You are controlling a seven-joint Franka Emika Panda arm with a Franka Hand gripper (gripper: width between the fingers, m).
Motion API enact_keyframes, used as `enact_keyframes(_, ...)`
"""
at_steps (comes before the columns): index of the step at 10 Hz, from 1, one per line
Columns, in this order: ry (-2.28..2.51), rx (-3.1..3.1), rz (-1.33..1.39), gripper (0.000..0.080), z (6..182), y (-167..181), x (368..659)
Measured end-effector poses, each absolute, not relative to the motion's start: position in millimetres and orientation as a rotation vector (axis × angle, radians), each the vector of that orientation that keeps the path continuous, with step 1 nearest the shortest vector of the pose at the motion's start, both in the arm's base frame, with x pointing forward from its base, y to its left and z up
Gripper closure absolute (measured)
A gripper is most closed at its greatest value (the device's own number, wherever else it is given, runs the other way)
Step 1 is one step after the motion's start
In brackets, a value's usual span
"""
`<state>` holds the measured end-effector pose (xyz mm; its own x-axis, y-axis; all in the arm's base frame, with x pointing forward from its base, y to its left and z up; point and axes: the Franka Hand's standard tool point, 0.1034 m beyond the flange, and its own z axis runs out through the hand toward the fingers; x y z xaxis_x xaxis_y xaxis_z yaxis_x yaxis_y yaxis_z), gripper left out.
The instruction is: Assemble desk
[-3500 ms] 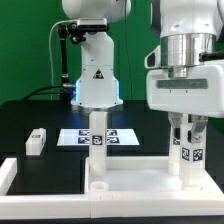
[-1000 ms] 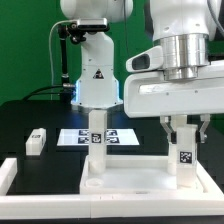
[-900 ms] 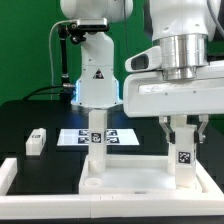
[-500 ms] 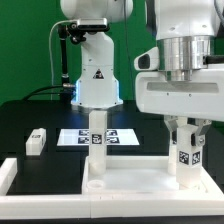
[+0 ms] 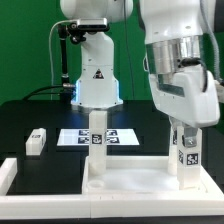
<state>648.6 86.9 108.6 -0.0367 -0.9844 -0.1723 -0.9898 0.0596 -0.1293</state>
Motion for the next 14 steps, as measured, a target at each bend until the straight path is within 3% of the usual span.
enact_keyframes(5, 2.319, -1.799, 0.07, 0.0492, 106.1, 91.3, 647.6)
enact_keyframes(6, 2.312, -1.807, 0.069, 0.0273, 106.1, 91.6, 647.5)
enact_keyframes(7, 2.116, -2.033, 0.052, 0.0273, 108.5, 90.7, 646.1)
enact_keyframes(8, 1.863, -2.253, 0.009, 0.0172, 111.8, 89.4, 648.1)
enact_keyframes(14, 1.224, -2.682, -0.097, 0.0151, 111.0, 86.3, 648.4)
